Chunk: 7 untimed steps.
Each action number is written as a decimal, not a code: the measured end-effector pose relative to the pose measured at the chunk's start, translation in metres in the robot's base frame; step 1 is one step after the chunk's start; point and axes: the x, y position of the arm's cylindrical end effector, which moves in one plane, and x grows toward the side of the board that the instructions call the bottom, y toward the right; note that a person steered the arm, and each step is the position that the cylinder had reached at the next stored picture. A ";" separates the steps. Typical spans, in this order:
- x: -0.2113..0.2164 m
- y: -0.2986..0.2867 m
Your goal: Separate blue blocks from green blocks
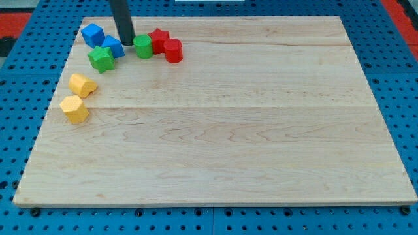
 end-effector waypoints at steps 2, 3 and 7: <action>0.034 -0.010; 0.051 -0.032; 0.058 -0.077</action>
